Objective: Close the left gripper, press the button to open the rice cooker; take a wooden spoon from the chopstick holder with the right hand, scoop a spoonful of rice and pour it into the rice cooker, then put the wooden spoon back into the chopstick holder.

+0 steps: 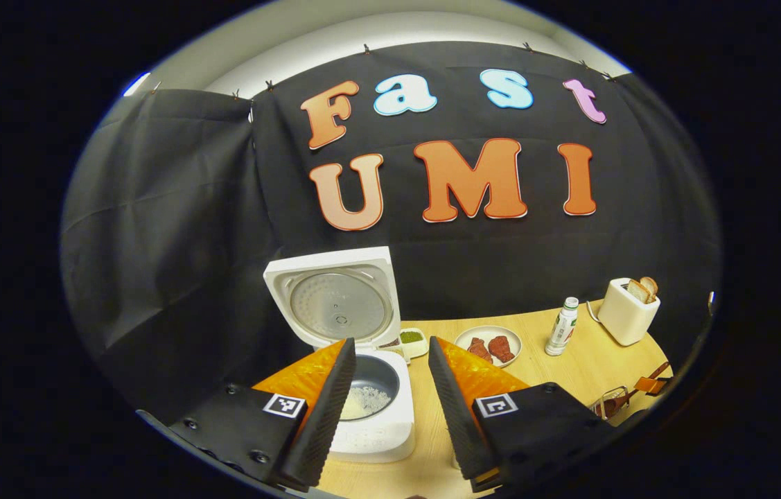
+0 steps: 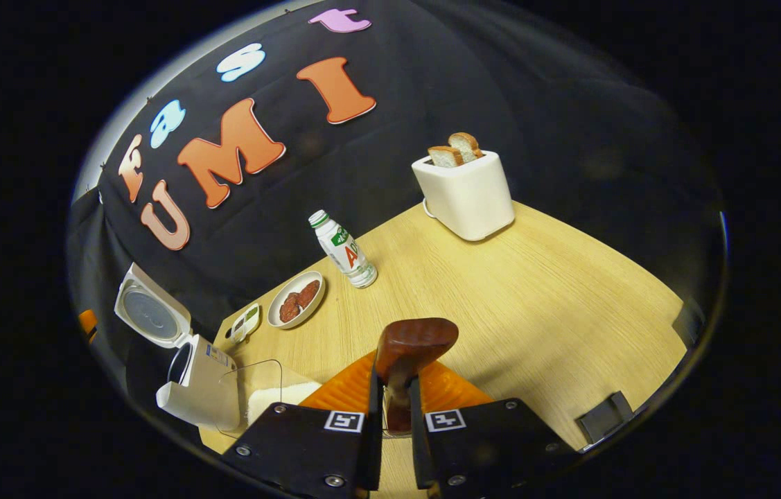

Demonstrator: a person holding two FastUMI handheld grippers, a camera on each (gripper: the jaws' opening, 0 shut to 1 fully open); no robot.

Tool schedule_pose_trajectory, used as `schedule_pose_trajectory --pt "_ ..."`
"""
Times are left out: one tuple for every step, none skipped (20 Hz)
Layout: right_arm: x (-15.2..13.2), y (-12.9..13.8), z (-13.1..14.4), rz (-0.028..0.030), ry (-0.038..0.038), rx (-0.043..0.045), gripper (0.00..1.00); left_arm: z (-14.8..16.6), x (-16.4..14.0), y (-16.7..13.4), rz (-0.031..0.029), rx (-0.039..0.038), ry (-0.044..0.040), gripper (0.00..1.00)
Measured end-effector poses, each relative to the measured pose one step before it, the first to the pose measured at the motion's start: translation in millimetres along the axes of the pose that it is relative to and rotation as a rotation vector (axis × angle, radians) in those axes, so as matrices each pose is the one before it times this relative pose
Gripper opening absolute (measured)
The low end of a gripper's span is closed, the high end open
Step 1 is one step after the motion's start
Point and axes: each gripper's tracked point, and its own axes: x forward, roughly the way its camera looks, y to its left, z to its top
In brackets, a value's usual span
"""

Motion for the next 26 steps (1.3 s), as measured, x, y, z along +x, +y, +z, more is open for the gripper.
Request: schedule_pose_trajectory --pt "-1.16 -2.08 0.84 -0.01739 0.00006 0.01003 0.16 0.75 1.13 0.36 -0.01237 0.00587 -0.00686 0.75" --pt "1.47 -0.57 0.22 -0.01512 0.00923 0.00805 0.14 1.78 1.27 -0.38 -0.01164 0.00402 -0.00517 0.75" --pt "-2.67 2.44 1.81 -0.00512 0.00250 0.00859 0.11 1.35 3.06 -0.09 -0.01177 0.00137 -0.00678 0.75" --pt "-3.28 3.34 6.79 -0.00105 -0.01579 -0.00220 0.11 1.35 0.09 1.40 -0.00889 -0.00094 -0.00754 0.75" --pt "-4.75 5.81 9.77 0.00437 -0.02316 -0.00115 0.11 1.10 1.07 3.09 -0.00553 -0.00303 -0.00753 0.75" --pt "-5.01 5.49 10.49 0.00210 -0.02730 -0.00496 0.11 1.24 1.58 3.81 -0.00162 -0.00748 -0.00533 0.75" --pt "-6.65 7.49 9.94 0.00820 -0.02390 -0.00850 0.11 -1.13 1.80 3.12 -0.00489 -0.01459 -0.00166 0.75" --pt "-5.33 6.97 8.95 0.01015 -0.01696 -0.00407 0.11 -0.35 1.46 3.19 -0.00587 -0.01975 -0.00113 0.76" --pt "-6.72 7.80 9.30 0.01066 -0.02356 -0.00470 0.11 1.38 -0.86 2.65 -0.01297 -0.02305 -0.00723 0.76" --pt "-2.13 6.91 8.98 0.01198 -0.01929 -0.00453 0.11 1.65 0.88 4.88 0.00021 -0.01619 -0.00831 0.77" --pt "-7.98 9.05 6.92 0.01820 -0.01142 -0.00062 0.11 -0.57 0.67 5.68 0.00170 -0.00310 -0.00875 0.83" --pt "-4.22 9.75 6.64 0.01639 -0.00964 0.00575 0.11 -0.57 1.32 5.95 0.01337 0.00582 -0.00643 0.92" --pt "-3.31 10.58 3.01 0.01648 -0.00393 0.00566 0.11 -2.10 0.21 9.35 0.01511 0.00741 -0.00245 0.92" --pt "-1.13 11.47 1.10 0.01542 0.00102 0.00911 0.11 -2.01 1.16 5.68 0.00958 0.00390 0.00311 0.92" --pt "-0.97 12.36 -1.79 0.02518 0.00911 0.00678 0.10 -4.09 -0.50 6.33 0.00842 -0.00363 0.00282 0.92" --pt "0.40 13.50 -3.40 0.02840 0.01482 0.01005 0.11 -3.02 -0.10 6.24 0.00473 -0.00882 0.00463 0.96" --pt "2.30 12.35 -3.38 0.02443 0.01388 0.01389 0.11 -4.09 -1.11 6.52 0.00578 -0.00902 0.00646 0.96" --pt "4.48 11.93 -4.84 0.01956 0.01456 0.01141 0.11 -4.23 -0.39 7.24 0.00818 -0.00670 0.00668 0.96" --pt "3.45 8.28 -7.97 0.00991 0.01277 -0.00277 0.11 -3.01 0.64 8.89 0.01019 -0.00381 0.00496 0.92" --pt "4.90 6.19 -7.96 0.00293 0.01427 -0.01747 0.11 -2.19 0.66 8.84 0.01260 -0.00389 0.00325 0.96" --pt "2.52 6.94 -8.87 0.00414 0.01834 -0.02541 0.11 -4.52 -0.19 9.04 0.01258 -0.00438 0.00465 0.92" --pt "1.49 8.54 -8.39 0.00850 0.01577 -0.03164 0.11 -3.17 0.16 8.12 0.01196 -0.00569 0.00575 0.96" --pt "2.46 9.26 -9.28 0.00754 0.01507 -0.03348 0.11 -4.94 0.50 8.12 0.00884 -0.00636 0.00861 0.96" --pt "3.59 8.52 -8.12 0.00382 0.01472 -0.03370 0.11 -5.00 0.80 6.92 0.00809 -0.00418 0.00996 0.92" --pt "4.55 6.32 -8.71 -0.00155 0.00999 -0.03599 0.10 -3.97 0.77 6.28 0.00678 -0.00232 0.00942 0.92" --pt "6.03 5.78 -7.15 -0.00999 0.00443 -0.04461 0.11 -3.07 0.38 5.46 0.00504 -0.00030 0.00725 0.92"
